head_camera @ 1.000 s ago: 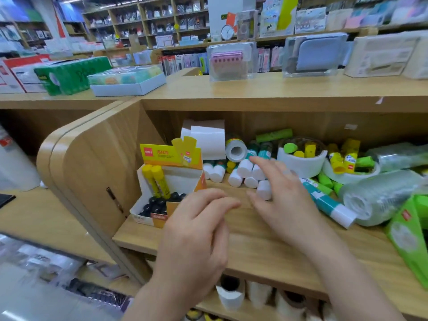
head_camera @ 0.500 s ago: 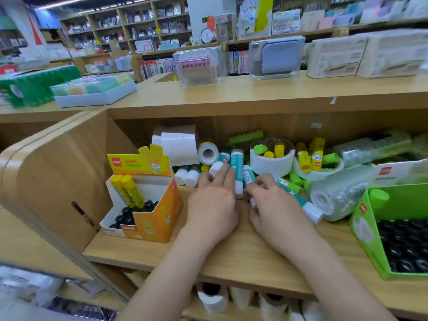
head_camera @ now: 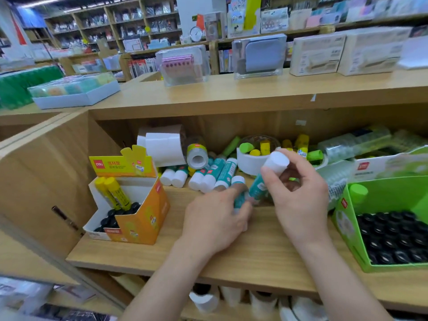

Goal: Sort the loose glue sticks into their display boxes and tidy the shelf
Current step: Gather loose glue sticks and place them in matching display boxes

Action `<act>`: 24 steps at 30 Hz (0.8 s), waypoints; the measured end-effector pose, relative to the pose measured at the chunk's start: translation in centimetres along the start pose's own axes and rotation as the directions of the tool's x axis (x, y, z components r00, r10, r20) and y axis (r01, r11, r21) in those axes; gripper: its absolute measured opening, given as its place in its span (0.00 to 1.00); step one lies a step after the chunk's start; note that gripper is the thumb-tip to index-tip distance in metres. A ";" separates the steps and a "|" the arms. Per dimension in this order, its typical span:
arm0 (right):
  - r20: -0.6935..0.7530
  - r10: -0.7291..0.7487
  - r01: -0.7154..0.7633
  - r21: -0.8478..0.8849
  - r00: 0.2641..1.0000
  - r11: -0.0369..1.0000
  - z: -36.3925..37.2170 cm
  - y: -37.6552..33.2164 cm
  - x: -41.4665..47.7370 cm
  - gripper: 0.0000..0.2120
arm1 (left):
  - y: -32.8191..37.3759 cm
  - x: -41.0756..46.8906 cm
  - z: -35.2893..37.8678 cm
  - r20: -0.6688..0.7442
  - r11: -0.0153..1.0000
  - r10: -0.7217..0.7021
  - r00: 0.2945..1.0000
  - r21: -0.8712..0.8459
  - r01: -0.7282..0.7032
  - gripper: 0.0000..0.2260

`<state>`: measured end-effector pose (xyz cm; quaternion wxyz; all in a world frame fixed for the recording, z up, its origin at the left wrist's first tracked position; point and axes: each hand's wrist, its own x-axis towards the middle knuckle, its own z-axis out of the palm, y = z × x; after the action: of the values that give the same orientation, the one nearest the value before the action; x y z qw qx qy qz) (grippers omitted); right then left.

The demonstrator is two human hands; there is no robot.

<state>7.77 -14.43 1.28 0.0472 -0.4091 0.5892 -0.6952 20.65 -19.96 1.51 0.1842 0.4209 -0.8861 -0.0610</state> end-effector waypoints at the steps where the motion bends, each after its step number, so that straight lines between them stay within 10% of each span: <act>1: -0.005 0.003 -0.003 0.012 1.000 1.000 -0.1 0.0 0.1 0.14 | 0.4 0.1 0.1 0.016 0.999 0.011 1.000 0.034 -0.011 0.18; 8: 0.217 0.033 -0.087 0.247 0.976 0.965 -0.4 -0.5 -0.2 0.13 | -0.2 -0.5 -1.1 0.025 0.979 -0.113 0.993 -0.166 0.115 0.19; 14: 0.534 -0.100 0.209 -0.148 0.839 0.967 -0.2 -1.7 -0.8 0.24 | -1.2 -1.0 -3.8 -0.251 0.880 -0.114 0.961 -0.474 -0.020 0.10; 21: 0.194 -0.056 0.079 -0.113 0.980 0.990 -1.4 -2.8 -0.6 0.19 | 0.0 1.5 -5.8 -0.114 0.488 -0.063 0.991 -0.870 -0.069 0.14; 24: 0.211 0.062 -0.084 0.094 0.975 0.992 -2.5 -2.8 -0.8 0.19 | 0.3 5.2 -3.4 -0.253 0.891 0.012 0.967 -0.436 -0.125 0.09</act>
<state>7.93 -11.19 3.31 0.1550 -0.4545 0.5592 -0.6758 18.77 -23.61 6.18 0.3857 0.3394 -0.8331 -0.2051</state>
